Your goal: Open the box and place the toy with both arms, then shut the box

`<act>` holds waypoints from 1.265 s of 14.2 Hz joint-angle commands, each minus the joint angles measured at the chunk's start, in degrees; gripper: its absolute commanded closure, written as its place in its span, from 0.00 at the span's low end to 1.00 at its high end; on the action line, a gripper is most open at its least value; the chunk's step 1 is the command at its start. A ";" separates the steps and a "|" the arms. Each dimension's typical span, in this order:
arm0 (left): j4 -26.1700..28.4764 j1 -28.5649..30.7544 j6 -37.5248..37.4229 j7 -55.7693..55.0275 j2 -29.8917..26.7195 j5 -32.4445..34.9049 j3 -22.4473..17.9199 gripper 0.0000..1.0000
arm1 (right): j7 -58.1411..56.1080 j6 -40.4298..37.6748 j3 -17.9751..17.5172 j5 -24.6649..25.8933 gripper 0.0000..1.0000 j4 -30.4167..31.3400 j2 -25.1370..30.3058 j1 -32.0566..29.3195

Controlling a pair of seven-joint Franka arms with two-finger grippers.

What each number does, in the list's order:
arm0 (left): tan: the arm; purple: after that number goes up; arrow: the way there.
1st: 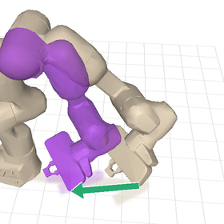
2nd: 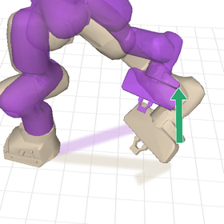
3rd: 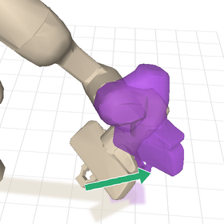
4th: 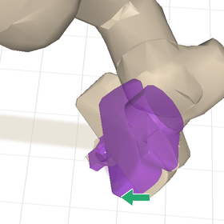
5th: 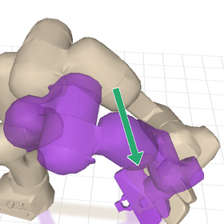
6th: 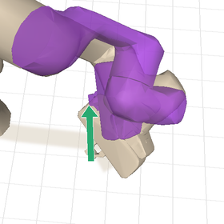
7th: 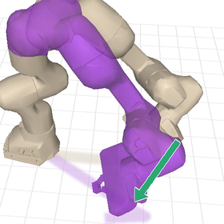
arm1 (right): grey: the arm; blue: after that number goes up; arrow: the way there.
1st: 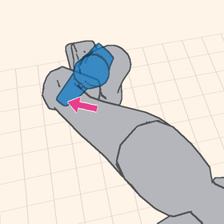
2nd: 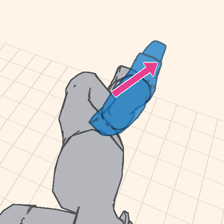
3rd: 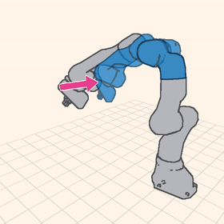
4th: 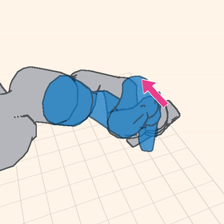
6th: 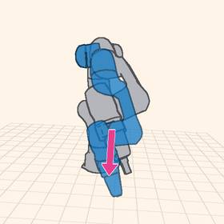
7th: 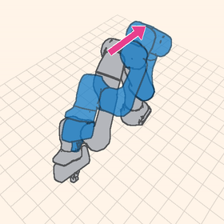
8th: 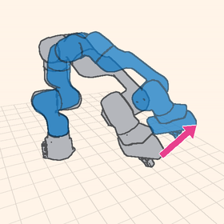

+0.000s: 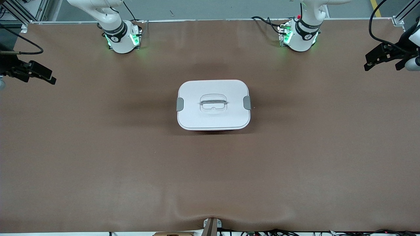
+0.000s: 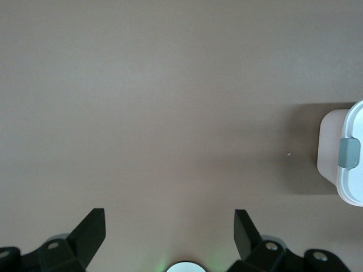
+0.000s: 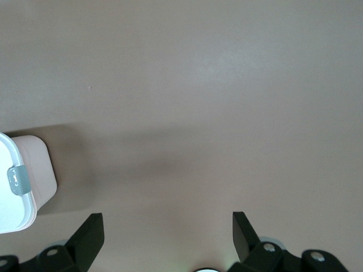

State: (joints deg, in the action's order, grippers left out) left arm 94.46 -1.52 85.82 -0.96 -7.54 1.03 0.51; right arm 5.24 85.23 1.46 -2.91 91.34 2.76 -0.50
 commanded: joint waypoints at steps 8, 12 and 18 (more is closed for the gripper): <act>-10.43 -0.06 -0.13 -2.64 8.86 0.55 0.19 0.00 | 0.39 0.90 -0.05 -0.78 0.00 0.42 -0.20 -0.38; -10.17 0.29 -1.87 -2.65 7.36 0.12 0.28 0.00 | 0.39 0.81 0.04 -0.87 0.00 0.51 -0.29 -0.47; -10.17 0.38 -2.32 -2.73 7.36 -2.52 -0.16 0.00 | 0.39 0.81 -0.05 -0.87 0.00 0.51 -0.29 -0.47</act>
